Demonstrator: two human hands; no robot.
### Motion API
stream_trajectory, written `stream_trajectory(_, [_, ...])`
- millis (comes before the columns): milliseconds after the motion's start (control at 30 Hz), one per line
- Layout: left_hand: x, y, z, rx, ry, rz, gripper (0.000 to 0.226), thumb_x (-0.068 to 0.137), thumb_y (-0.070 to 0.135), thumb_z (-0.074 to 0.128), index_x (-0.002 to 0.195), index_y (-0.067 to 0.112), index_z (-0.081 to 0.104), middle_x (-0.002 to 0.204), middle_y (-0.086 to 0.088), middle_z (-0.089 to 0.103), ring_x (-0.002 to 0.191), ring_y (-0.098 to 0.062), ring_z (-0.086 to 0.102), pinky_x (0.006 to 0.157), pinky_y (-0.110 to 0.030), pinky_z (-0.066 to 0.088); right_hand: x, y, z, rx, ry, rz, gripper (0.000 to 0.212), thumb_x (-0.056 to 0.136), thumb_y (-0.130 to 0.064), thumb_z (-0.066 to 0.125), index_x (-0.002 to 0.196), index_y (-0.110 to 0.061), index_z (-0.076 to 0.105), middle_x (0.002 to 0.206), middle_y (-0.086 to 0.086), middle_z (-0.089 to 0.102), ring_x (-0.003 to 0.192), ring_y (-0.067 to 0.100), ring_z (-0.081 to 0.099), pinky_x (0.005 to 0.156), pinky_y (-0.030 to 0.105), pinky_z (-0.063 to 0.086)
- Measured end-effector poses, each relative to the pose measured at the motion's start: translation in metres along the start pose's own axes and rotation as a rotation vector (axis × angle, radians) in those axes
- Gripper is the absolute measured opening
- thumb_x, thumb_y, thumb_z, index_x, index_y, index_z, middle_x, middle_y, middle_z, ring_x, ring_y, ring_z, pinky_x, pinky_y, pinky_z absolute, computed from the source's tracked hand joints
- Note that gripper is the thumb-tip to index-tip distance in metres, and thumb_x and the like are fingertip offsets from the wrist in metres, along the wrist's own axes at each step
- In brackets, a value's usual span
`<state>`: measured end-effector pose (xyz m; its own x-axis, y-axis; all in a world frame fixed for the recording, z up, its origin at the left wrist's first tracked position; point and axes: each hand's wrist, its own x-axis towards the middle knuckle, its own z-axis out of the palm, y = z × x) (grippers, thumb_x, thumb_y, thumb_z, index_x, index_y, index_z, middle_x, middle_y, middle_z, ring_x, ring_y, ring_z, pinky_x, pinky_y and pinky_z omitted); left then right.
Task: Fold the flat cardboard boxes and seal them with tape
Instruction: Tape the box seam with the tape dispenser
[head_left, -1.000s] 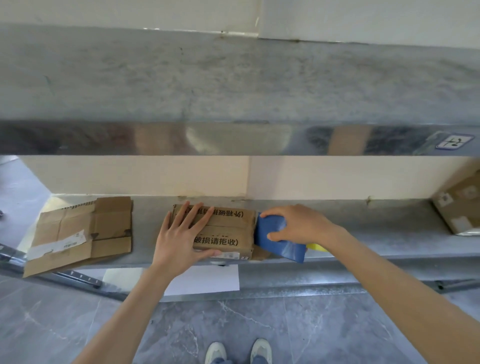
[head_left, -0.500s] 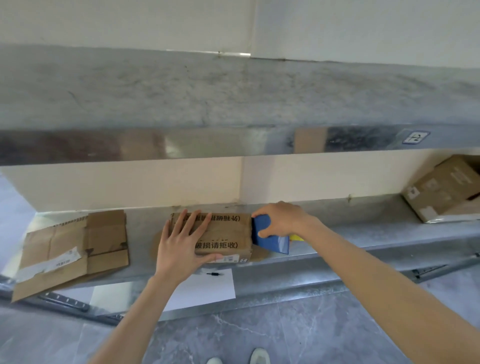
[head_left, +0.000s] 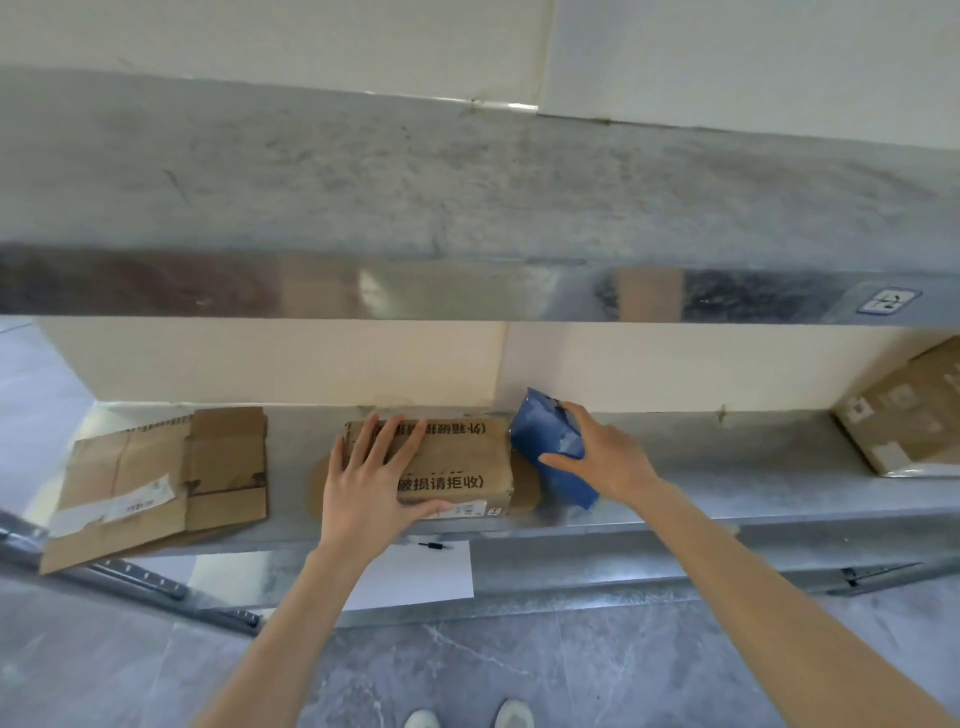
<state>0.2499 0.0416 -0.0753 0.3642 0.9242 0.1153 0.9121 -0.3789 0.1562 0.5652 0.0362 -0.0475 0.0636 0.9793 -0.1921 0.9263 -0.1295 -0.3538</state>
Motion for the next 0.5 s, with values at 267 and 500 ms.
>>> stream_trajectory(267, [-0.001, 0.000, 0.003, -0.004, -0.005, -0.014, 0.104, 0.069, 0.094, 0.030, 0.155, 0.035, 0.025, 0.160, 0.000, 0.032, 0.150, -0.028, 0.023, 0.118, -0.058, 0.022, 0.008, 0.021, 0.022, 0.226, 0.175, 0.015, 0.074, 0.085, -0.059, 0.065, 0.146, -0.039, 0.028, 0.131, -0.003, 0.062, 0.103, 0.029, 0.064, 0.072, 0.035, 0.051])
stream_trajectory(500, [-0.002, 0.000, 0.002, -0.015, -0.007, -0.026, 0.105, 0.068, 0.095, 0.029, 0.155, 0.036, 0.025, 0.160, 0.001, 0.030, 0.150, -0.028, 0.022, 0.119, -0.057, 0.020, 0.015, 0.028, 0.031, 0.078, 0.117, -0.021, 0.075, 0.085, -0.065, 0.060, 0.147, -0.042, 0.024, 0.088, -0.002, 0.067, 0.065, 0.016, 0.060, 0.062, 0.035, 0.051])
